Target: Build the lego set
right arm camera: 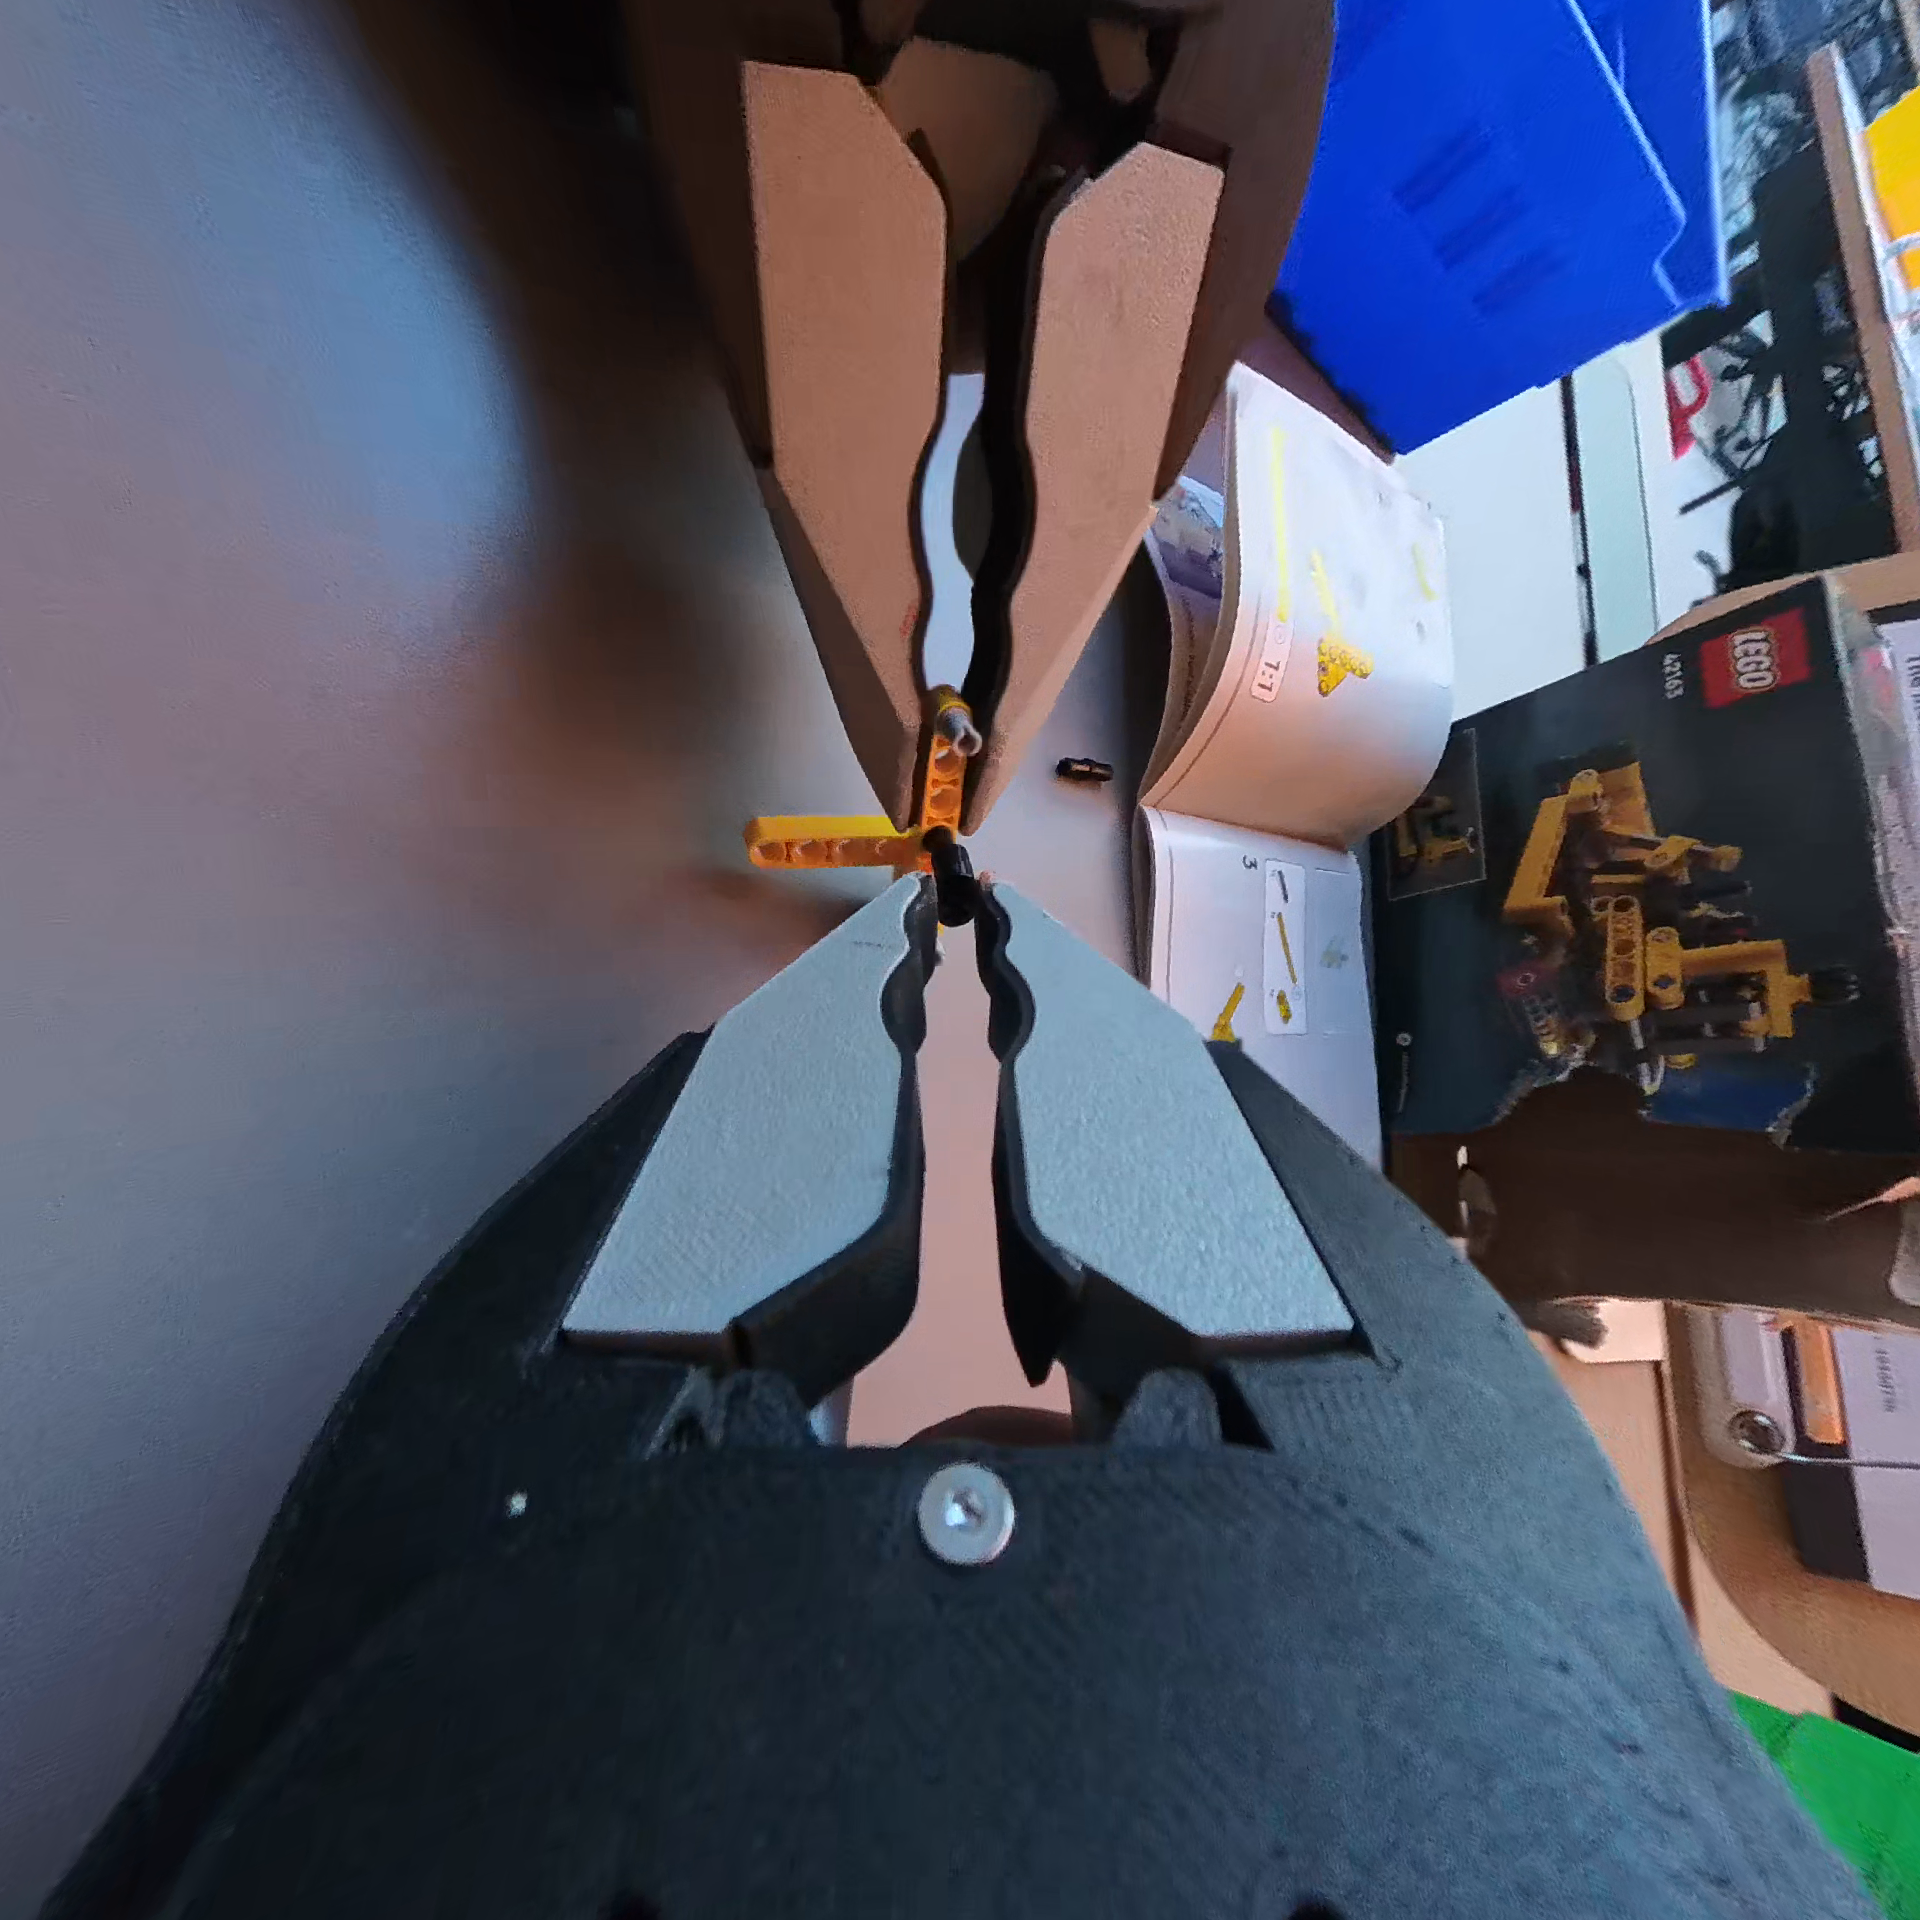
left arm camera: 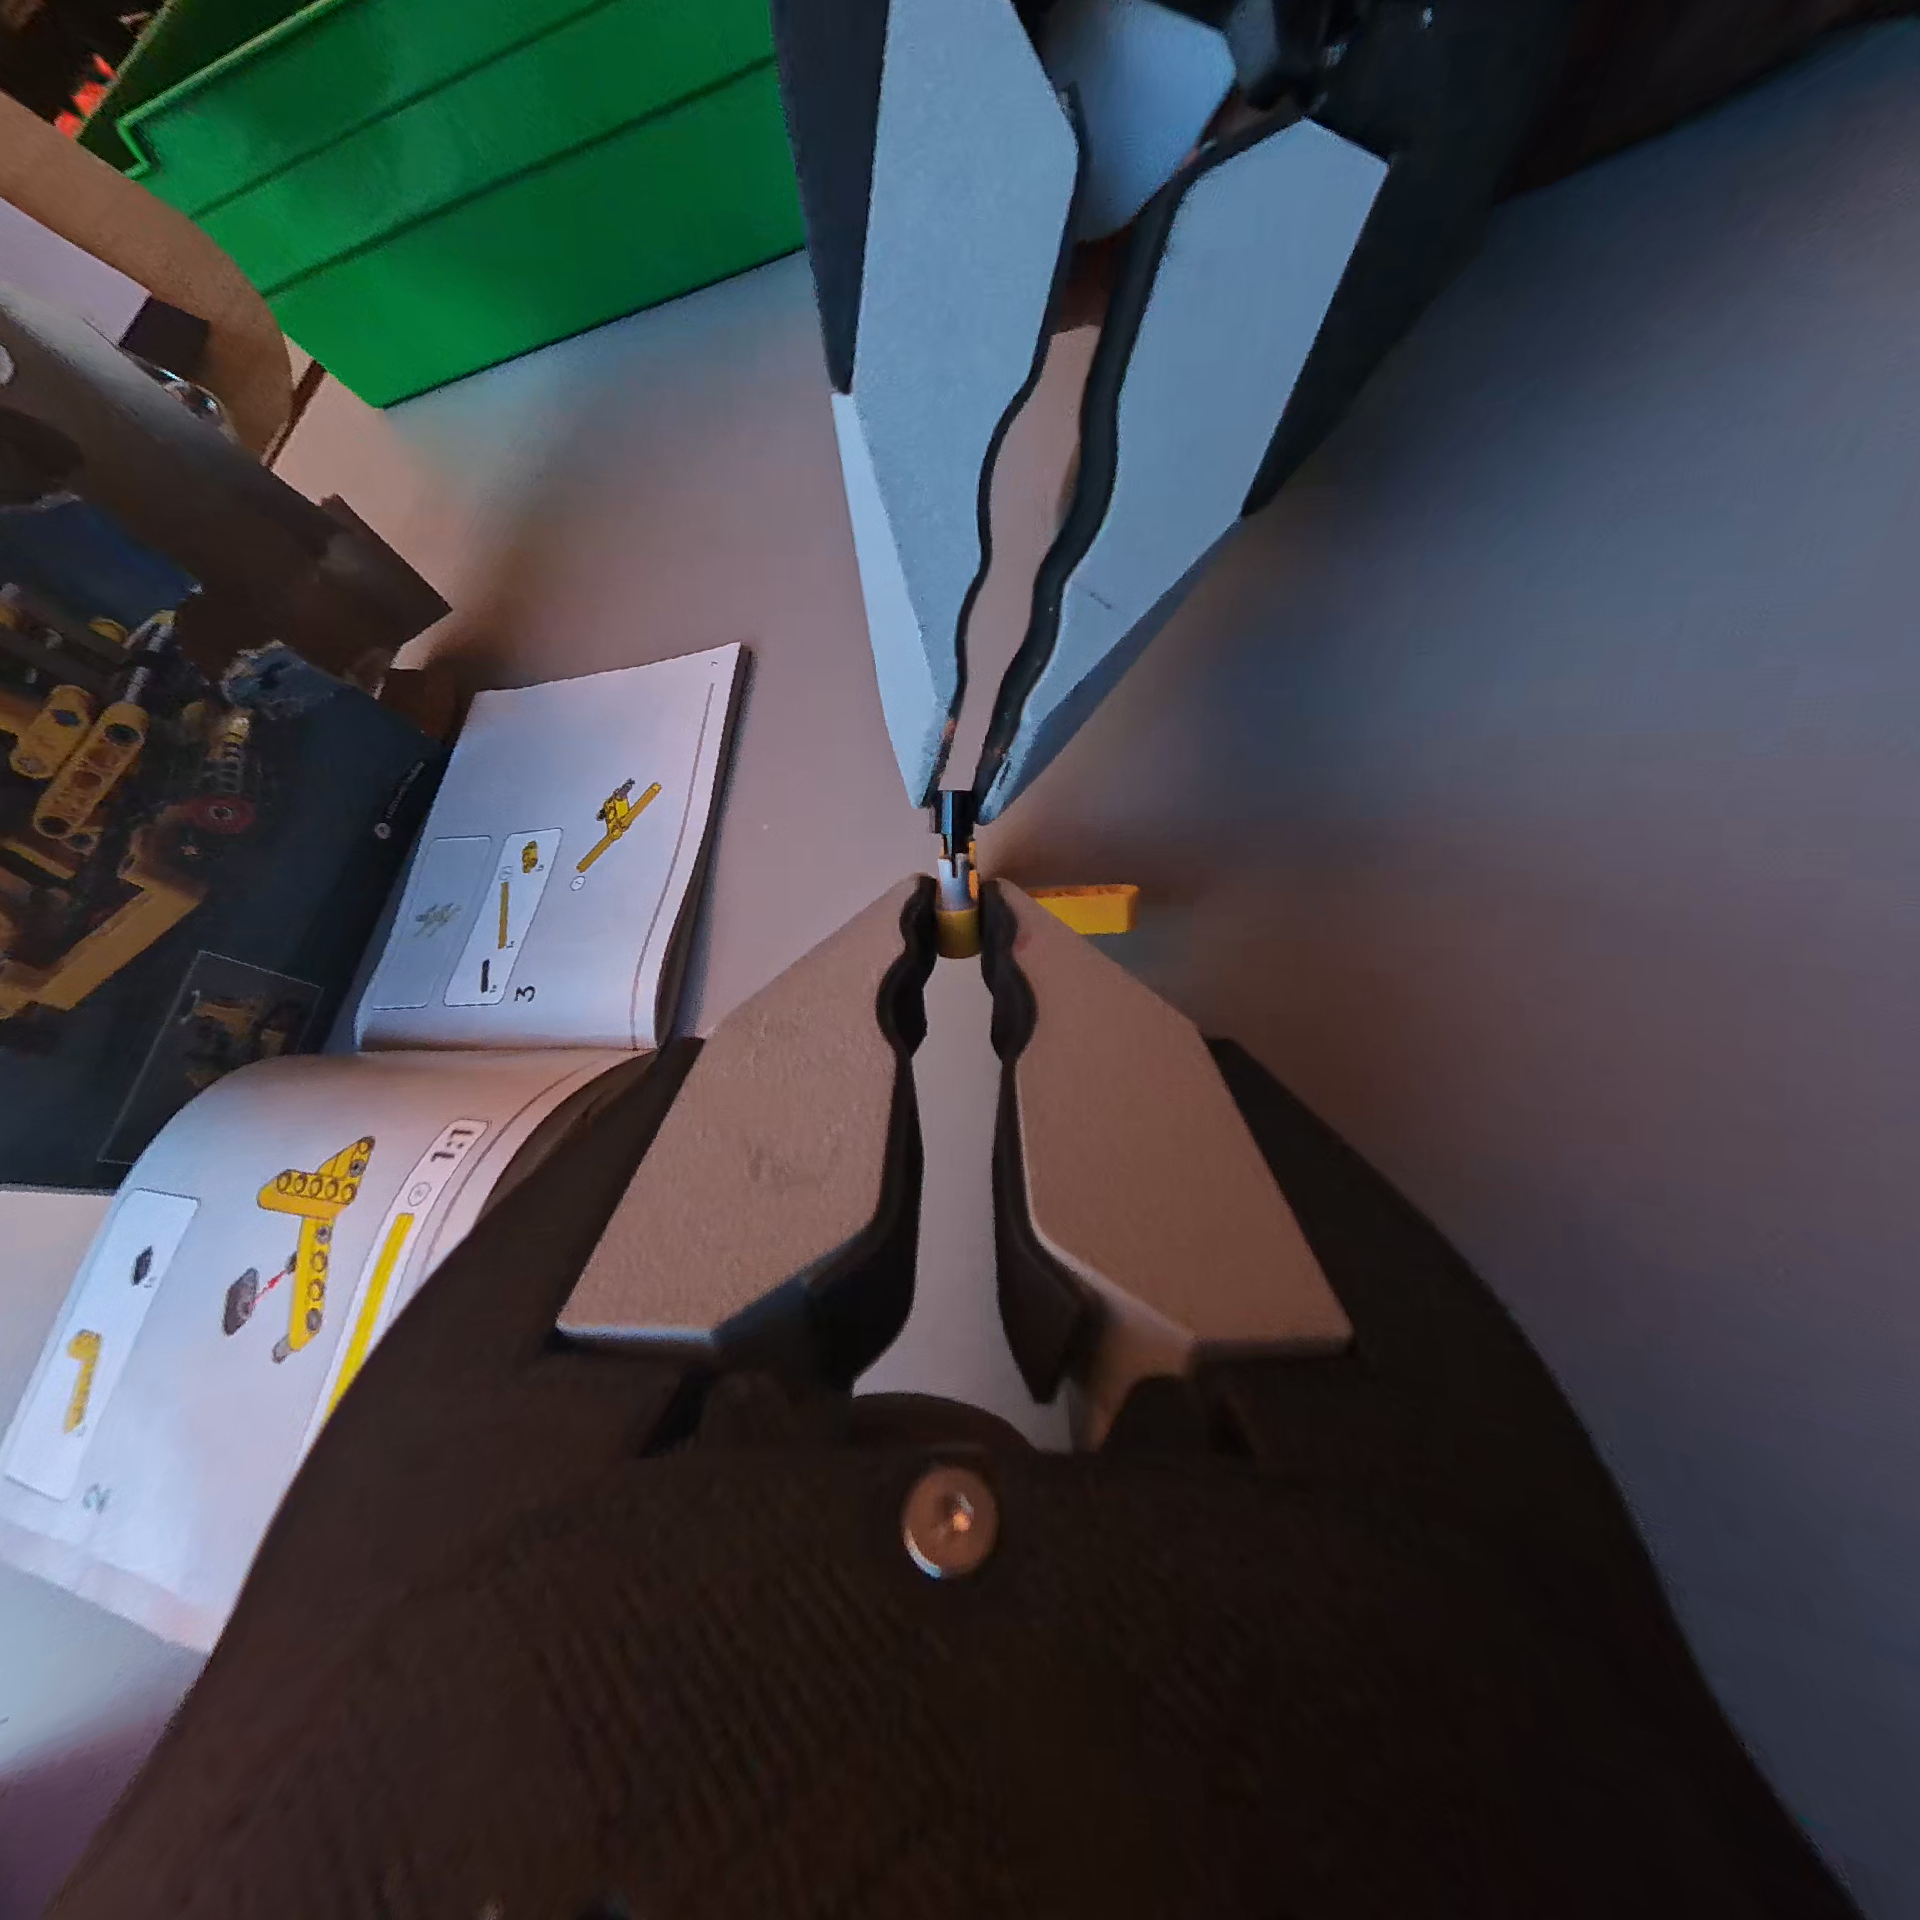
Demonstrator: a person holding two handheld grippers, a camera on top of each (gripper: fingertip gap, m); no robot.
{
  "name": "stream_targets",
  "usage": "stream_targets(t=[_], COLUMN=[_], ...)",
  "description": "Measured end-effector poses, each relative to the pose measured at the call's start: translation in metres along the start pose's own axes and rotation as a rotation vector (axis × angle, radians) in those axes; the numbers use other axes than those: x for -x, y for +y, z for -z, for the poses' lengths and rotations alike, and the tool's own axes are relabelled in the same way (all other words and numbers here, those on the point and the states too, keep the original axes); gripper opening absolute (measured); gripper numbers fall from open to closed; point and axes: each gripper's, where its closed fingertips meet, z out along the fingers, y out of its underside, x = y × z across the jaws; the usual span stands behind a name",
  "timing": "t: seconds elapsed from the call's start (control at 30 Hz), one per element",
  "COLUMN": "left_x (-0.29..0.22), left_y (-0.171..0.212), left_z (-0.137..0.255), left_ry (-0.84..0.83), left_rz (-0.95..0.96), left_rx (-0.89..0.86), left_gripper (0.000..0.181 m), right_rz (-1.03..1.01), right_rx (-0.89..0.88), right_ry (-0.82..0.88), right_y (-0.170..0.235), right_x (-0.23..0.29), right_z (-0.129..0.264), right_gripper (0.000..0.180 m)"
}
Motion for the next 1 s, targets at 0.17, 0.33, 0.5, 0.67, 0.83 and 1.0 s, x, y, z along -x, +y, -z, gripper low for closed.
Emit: stream_targets(t=[0.17,0.33,0.5,0.67,0.83,1.0], left_x=[-0.0003,-0.0003,-0.0003,0.0011,0.0029,0.0027], left_y=[0.0005,0.0006,-0.0001,-0.0004,-0.0016,-0.0018], left_z=[0.0002,-0.0004,-0.0014,-0.0009,-0.0009,-0.0005], left_ry=[-0.027,-0.049,-0.059,-0.047,-0.050,-0.046], left_rz=[-0.048,-0.077,-0.075,-0.034,-0.021,-0.028], left_rx=[0.019,0.044,0.052,0.028,0.008,-0.005], left_gripper=[0.005,0.005,0.005,0.005,0.005,0.005], right_rz=[-0.037,0.039,0.148,0.006,-0.084,-0.213], right_rx=[-0.003,0.063,0.148,0.074,0.013,-0.064], right_ry=[-0.029,0.010,0.070,0.008,-0.035,-0.119], right_y=[0.0001,0.0012,0.0010,0.0006,0.0007,-0.0002], right_x=[0.0014,0.0015,0.0025,0.0016,0.0006,0.0016], right_z=[-0.0005,-0.0004,-0.0039,-0.0045,-0.0055,-0.0054], right_gripper=[0.004,0.003,0.004,0.004,0.004,0.004])
